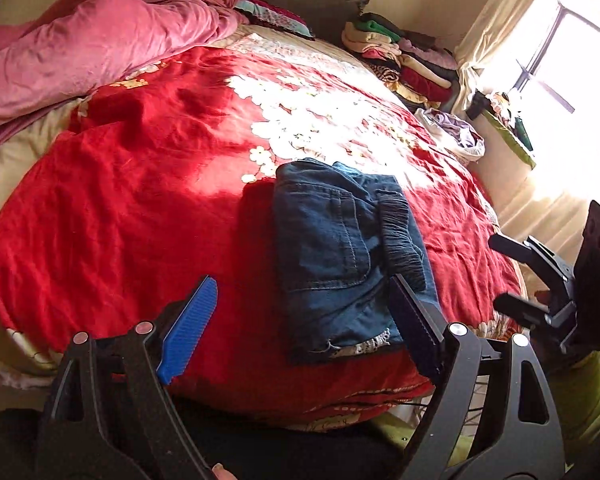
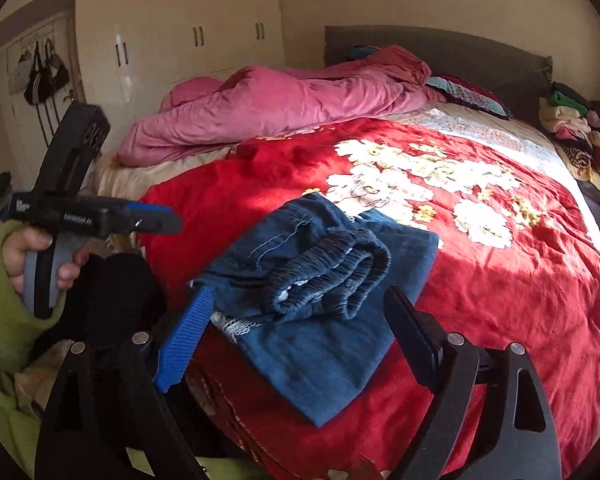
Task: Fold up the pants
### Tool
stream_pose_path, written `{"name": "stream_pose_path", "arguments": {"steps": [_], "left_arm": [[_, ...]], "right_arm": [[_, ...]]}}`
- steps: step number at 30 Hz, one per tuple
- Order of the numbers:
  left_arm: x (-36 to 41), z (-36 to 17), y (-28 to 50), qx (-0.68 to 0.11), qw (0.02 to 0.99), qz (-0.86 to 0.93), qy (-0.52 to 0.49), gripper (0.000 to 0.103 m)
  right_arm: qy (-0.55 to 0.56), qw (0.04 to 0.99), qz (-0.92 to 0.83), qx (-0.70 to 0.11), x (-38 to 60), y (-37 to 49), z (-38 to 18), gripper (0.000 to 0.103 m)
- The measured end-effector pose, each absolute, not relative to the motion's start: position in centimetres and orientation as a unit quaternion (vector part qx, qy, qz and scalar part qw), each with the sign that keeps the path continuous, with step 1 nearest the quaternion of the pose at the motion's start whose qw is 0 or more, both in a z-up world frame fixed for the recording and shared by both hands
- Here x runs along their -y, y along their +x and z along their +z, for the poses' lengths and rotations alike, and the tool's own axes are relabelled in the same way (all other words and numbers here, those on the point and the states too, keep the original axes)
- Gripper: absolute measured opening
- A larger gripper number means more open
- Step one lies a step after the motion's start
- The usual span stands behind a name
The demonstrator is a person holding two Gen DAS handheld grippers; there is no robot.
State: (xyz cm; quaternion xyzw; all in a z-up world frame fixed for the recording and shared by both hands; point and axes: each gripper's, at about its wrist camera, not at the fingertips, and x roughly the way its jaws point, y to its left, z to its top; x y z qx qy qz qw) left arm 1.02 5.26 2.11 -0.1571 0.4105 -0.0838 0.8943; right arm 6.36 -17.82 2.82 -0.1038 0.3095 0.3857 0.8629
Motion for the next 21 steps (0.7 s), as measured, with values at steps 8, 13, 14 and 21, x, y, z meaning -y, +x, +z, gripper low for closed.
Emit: {"name": "stream_pose_path", "arguments": {"steps": [8,13,14,21], "left_arm": [[-6.3,1.8,3.5,-0.427,0.883,-0.093,-0.171,0.052],[-5.0,1.2,6.3,-0.449,0.868,-0.125,-0.170,0.031],[-4.4,1.3,6.8,-0.450,0.868,-0.133,-0.162,0.027],[-2.0,-0.7,11.0,-0.487,0.848,-0.159,-0.133,0.027]], "right_arm": [[-0.156,0.832,0.439,-0.302,13.3,4.0,1.2,0.084],[-0.193,0.809,0.462,-0.309,10.8,3.7,-0.2,0.063],[-0.202,0.805,0.464,-0.309,10.4,3.7,-0.4,0.056],[-0.265,0.786,0.472,-0.299,7.6,4.3,-1.7,0.039]]}}
